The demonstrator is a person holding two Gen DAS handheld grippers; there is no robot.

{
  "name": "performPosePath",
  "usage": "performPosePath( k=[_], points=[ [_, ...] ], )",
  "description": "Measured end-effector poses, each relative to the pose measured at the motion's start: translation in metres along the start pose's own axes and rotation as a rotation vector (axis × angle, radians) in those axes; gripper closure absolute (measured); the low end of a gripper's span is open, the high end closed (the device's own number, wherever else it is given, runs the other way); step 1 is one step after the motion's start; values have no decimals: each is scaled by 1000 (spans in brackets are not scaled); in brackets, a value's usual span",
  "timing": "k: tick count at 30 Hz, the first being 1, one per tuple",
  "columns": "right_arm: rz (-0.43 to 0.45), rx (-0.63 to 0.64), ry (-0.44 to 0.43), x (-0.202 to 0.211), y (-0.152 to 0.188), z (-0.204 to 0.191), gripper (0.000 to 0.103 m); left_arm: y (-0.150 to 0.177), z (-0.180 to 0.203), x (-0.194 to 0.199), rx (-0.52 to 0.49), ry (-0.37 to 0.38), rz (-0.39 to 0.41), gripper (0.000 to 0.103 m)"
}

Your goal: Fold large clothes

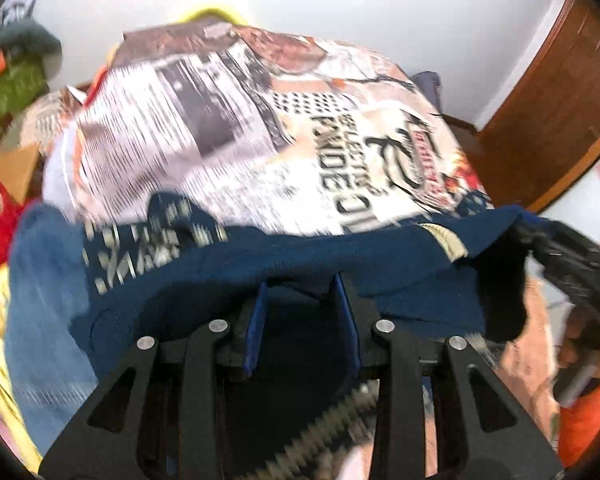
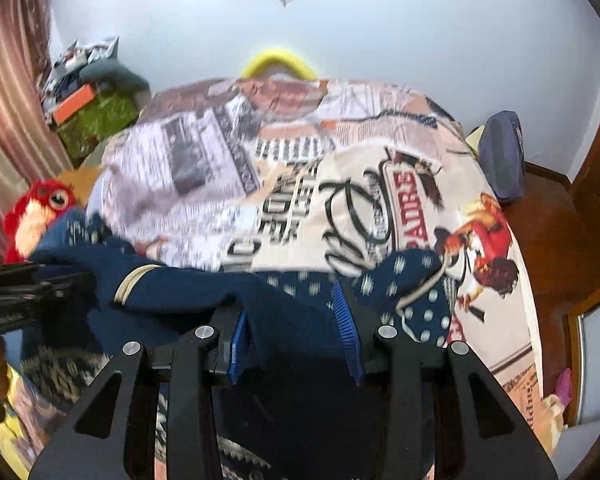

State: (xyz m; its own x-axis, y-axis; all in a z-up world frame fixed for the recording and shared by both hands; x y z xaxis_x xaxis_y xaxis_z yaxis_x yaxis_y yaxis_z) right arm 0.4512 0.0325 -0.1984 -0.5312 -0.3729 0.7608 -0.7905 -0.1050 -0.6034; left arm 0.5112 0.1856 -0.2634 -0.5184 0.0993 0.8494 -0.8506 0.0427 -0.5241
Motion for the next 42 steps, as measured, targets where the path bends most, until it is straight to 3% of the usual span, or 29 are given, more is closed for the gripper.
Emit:
performPosePath(
  k=[4, 7, 9, 15, 19, 24, 26, 30, 34, 37, 40, 42],
  points=[
    [28, -21, -41, 10, -11, -5, 67, -28, -15, -9, -11, -112, 12, 68],
    [42, -7, -79, 22, -7, -13, 67, -47, -31, -6, -62, -268, 30, 68],
    [45, 17, -101, 30, 1, -19, 67, -53, -39, -4, -73, -313, 25, 68],
    [27, 118, -93, 40, 38, -19, 67, -38, -49, 25, 33, -180, 82, 68],
    [-16, 178, -32, 35, 74, -1, 67, -6, -44, 44, -14, -178, 88, 55],
    [-99, 201, 45, 8, 106, 23, 67, 32, -32, 43, -73, -184, 51, 54],
    [-136, 156, 29, -5, 110, 29, 67, 41, -31, 37, -79, -188, 43, 54],
    [-148, 51, 1, -23, 92, 33, 63, 41, -39, 18, -38, -191, 15, 54],
    [-133, 38, 21, -40, 60, 28, 63, 20, -50, 2, -8, -198, 21, 52],
    [-36, 52, 103, -44, 18, 32, 64, 5, -64, -7, -16, -264, 23, 51],
    [57, -44, 193, -37, -20, 53, 63, -2, -85, -9, 3, -355, 27, 51],
    [118, -107, 196, -24, -36, 62, 63, 0, -95, -8, 17, -384, 24, 51]
  ],
)
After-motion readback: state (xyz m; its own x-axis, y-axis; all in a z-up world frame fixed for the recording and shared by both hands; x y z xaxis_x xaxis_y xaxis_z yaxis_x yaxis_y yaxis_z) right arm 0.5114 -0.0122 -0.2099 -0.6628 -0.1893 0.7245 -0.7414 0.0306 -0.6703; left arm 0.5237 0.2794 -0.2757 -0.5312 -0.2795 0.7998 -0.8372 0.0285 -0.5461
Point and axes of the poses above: each gripper's, at about its wrist camera, not at the fingertips, and x roughly against the way its jaws point, z to its right, y to its underside, the point moved 10 cm from there along -x, roughly the way its jaws point, and after that the axes turned 13 degrees about -x, right-handed, at the moved point
